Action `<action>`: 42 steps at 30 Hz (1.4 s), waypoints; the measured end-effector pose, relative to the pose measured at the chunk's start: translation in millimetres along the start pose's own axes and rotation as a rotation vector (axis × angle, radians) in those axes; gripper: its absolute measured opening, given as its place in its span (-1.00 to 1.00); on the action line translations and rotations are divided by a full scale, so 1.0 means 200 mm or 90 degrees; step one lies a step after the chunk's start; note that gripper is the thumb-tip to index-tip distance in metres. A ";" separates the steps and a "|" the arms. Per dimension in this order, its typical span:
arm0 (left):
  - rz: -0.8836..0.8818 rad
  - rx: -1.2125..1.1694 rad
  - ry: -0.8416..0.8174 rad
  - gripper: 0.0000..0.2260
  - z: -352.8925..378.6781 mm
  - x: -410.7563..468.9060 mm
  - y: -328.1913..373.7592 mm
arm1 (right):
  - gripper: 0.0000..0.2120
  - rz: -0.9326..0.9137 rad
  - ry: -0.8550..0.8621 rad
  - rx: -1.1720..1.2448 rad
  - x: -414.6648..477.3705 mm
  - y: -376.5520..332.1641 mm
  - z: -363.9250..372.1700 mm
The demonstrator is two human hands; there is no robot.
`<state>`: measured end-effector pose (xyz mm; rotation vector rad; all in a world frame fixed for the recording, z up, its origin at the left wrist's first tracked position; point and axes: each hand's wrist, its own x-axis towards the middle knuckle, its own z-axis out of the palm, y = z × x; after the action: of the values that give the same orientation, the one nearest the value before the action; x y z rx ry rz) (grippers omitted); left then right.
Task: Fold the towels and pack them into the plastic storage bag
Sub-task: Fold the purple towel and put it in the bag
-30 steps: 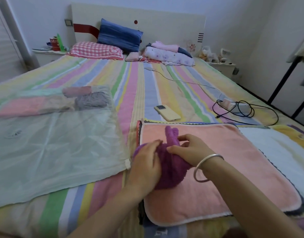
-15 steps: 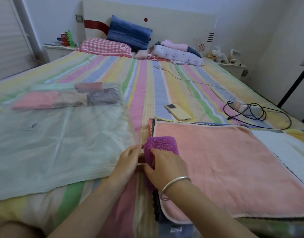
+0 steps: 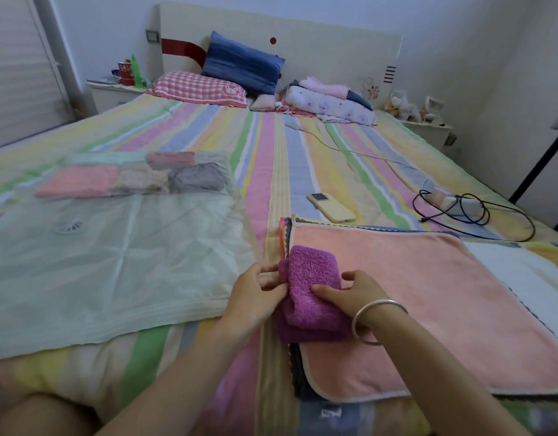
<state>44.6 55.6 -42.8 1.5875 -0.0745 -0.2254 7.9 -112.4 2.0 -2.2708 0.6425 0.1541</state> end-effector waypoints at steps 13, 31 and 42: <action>-0.020 -0.098 -0.044 -0.37 -0.21 -0.09 0.11 | -0.78 -0.118 -0.185 0.330 -0.15 -0.16 0.17; 0.027 0.586 0.195 -0.81 -0.74 -0.23 -0.01 | -0.76 -0.673 0.240 -0.537 -0.29 -0.23 0.72; 0.245 0.886 -0.073 -0.61 -1.03 -0.13 -0.02 | -0.29 -0.462 0.115 -0.602 -0.39 -0.25 0.76</action>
<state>58.7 262.2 -41.8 2.8763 -0.7496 0.0914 -21.3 54.6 -49.1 -3.2924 -0.3017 -0.1429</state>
